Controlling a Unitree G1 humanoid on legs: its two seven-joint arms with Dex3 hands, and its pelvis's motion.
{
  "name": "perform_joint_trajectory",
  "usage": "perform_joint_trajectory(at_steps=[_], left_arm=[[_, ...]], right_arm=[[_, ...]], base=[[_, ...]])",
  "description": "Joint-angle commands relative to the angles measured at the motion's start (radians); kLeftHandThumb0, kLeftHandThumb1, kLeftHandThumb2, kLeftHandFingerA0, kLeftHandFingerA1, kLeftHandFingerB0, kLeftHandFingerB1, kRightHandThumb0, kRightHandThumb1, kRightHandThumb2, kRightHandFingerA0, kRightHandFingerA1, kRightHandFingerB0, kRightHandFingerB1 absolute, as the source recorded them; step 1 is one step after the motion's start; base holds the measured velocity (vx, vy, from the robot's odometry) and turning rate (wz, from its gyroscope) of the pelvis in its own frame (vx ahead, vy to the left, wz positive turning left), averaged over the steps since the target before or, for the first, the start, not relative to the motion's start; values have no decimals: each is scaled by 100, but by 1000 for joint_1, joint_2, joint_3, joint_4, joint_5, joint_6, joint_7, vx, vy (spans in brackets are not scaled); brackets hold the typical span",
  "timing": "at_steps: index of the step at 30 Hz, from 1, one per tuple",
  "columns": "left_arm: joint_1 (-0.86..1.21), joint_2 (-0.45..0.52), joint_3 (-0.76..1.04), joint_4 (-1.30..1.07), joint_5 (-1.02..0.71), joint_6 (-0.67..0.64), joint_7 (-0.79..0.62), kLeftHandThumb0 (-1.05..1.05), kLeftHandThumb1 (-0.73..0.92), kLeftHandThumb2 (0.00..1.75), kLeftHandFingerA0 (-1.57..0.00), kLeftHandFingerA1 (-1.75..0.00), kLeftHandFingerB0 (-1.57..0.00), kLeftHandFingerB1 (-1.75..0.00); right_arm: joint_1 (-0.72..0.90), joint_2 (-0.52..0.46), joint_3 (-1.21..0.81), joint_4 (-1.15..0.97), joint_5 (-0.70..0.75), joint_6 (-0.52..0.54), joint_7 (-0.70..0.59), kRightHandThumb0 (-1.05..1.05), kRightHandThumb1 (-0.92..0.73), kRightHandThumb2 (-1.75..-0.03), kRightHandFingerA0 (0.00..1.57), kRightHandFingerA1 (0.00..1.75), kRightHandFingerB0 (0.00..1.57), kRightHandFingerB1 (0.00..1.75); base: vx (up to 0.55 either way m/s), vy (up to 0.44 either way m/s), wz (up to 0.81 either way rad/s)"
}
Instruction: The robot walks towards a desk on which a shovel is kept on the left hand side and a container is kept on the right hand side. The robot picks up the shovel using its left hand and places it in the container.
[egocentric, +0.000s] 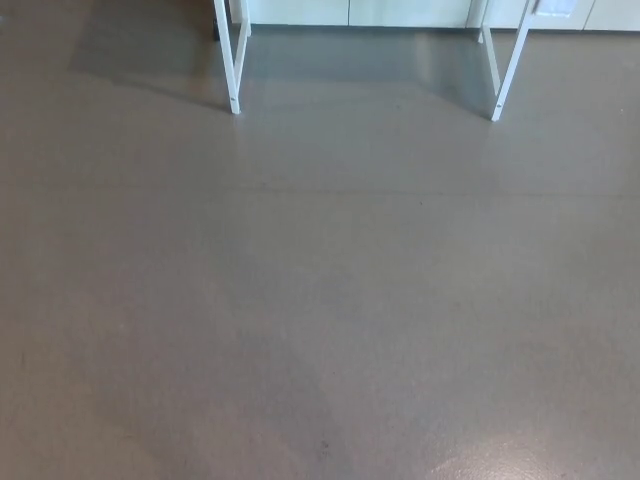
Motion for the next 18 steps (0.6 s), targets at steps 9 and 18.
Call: perform_joint_trajectory(at_steps=[9,18], left_arm=[[60,-72,49,-110,-131,-88,-129,-7,65,59,-37,-38,-34,-32],[62,-88,20,-88,-112,-89,-132,0,46,91,-23,-53,-19,-50]], right_arm=[[41,10,-59,-34,93,-63,68,-17,-50,-54,59,54,39,42],[71,18,-45,-54,79,-68,61,-27,-48,-64,50,56,35,47]], base=[[0,0,0],[0,0,0]])
